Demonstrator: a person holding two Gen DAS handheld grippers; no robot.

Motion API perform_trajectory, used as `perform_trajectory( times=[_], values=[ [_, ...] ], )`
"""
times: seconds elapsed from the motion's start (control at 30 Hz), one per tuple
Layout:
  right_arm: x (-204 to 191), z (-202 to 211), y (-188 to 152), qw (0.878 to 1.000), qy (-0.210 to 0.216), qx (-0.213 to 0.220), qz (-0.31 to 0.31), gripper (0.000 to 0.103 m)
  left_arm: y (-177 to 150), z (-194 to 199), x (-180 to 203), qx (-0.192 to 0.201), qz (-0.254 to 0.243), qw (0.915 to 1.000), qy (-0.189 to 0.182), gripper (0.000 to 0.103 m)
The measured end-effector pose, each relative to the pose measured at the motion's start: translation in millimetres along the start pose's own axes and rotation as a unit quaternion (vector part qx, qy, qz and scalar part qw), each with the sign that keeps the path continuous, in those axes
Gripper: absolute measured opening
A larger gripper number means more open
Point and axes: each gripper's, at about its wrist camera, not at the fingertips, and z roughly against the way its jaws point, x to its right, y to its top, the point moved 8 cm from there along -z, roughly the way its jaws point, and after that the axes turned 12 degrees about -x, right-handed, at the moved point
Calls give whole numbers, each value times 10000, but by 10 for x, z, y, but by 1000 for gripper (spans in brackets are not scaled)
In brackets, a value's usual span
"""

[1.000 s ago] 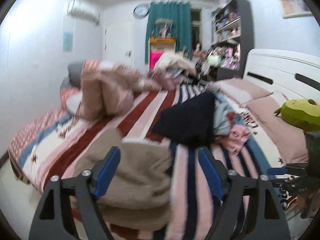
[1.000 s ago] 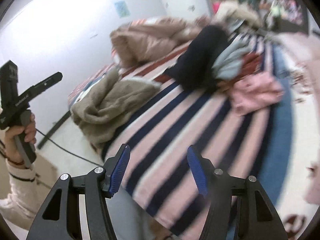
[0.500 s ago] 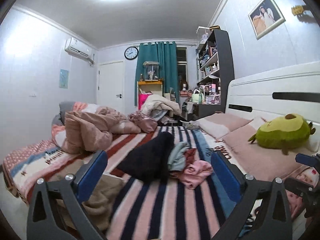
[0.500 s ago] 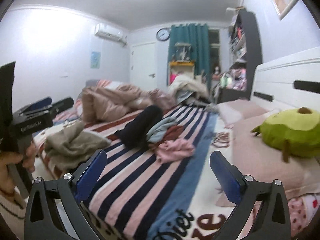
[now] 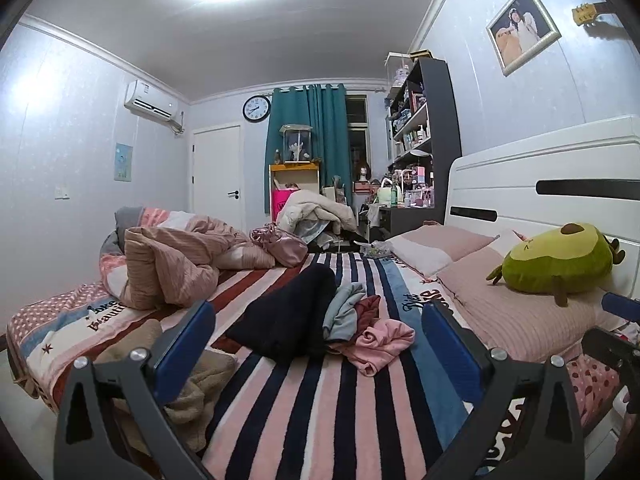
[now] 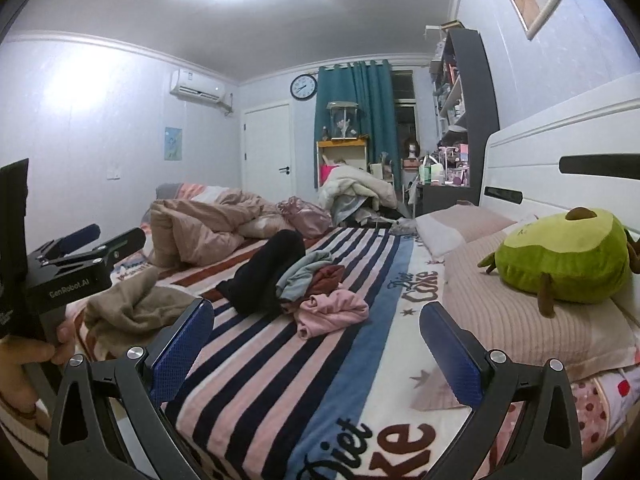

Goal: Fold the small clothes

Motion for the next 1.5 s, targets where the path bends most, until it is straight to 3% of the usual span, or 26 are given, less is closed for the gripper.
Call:
perform_trajectory(
  times=[1.5],
  values=[
    [5, 0, -3, 9999, 97, -9, -44, 103, -50, -23, 53, -86, -150, 9998, -45, 102]
  ],
)
